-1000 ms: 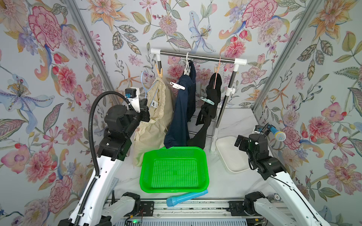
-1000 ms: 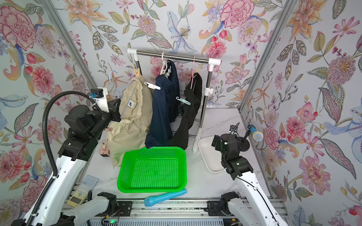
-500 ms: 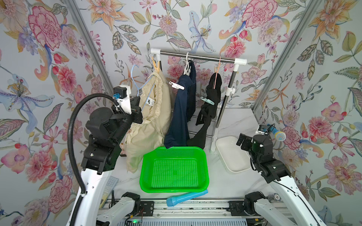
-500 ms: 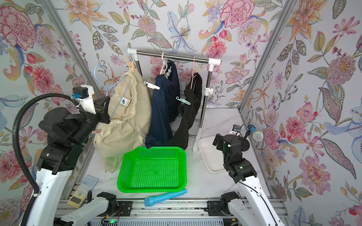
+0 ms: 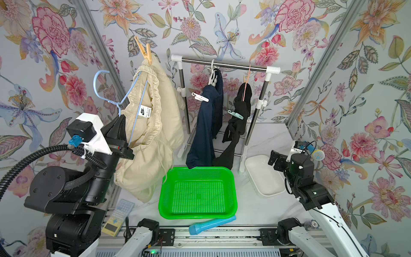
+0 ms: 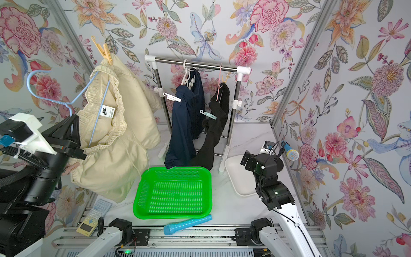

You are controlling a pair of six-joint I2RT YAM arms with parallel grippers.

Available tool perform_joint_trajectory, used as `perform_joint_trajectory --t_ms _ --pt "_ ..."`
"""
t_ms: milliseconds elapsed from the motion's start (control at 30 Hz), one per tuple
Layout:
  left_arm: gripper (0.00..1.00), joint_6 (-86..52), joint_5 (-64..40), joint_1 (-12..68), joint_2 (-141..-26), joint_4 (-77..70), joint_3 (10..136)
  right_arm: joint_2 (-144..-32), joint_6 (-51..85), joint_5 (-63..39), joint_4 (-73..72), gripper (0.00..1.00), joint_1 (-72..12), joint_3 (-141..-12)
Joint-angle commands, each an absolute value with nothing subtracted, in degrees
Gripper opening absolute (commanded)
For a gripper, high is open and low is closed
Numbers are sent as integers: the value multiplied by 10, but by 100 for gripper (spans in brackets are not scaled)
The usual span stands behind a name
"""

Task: Remove the clothespins securing shorts to the hanger
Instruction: Pick up the hanger from the clothesline, then adjust the shorts in the basket.

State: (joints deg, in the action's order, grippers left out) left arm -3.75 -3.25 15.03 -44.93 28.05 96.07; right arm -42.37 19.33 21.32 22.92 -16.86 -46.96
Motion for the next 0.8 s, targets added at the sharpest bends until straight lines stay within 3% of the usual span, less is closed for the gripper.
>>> perform_joint_trajectory --t_ms 0,500,767 --pt "0 -26 -71 153 -443 278 988 -423 196 200 228 99 -170 -488" --pt "0 -3 -277 154 -412 306 969 -425 189 163 235 99 -169 -509" --pt "0 -96 -358 153 -428 189 892 -425 191 133 256 99 -170 -538"
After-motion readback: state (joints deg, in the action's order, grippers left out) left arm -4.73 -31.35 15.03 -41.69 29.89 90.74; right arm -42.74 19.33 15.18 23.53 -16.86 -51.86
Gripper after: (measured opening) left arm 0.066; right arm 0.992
